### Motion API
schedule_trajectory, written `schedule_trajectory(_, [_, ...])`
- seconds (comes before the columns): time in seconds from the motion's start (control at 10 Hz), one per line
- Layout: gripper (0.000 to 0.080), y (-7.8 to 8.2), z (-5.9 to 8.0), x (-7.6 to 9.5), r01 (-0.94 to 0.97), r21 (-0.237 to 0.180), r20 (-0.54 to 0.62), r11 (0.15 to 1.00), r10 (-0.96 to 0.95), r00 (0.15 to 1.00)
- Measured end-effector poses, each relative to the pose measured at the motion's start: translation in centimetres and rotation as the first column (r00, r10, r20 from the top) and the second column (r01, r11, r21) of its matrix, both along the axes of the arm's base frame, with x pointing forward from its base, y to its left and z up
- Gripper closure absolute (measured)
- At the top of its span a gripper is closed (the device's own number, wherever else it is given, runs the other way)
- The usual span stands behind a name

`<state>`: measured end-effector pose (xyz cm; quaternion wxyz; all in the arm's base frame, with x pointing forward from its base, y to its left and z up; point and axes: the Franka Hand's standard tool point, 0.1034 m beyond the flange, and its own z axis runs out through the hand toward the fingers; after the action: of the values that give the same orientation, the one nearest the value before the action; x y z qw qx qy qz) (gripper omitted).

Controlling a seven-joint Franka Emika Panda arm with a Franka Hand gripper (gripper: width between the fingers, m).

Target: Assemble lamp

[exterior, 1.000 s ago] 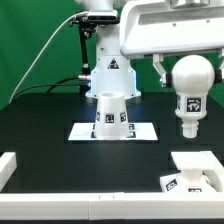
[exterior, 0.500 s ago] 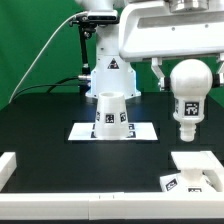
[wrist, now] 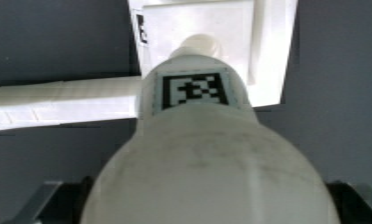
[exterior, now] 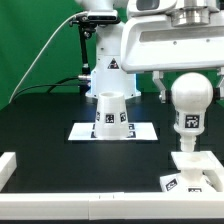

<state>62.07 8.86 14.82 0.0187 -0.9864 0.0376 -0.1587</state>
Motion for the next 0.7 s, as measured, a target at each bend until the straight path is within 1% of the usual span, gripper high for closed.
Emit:
schedule_trajectory(0.5, [0.0223,0.5,-1.2,0.0,-0.007,-0.003,-0.013,1.0,0.007,1.0])
schedule_trajectory(0.7, [0.0223,0.5,-2.2,-0.3,-0.008,-0.007,-0.024,1.0,0.007,1.0])
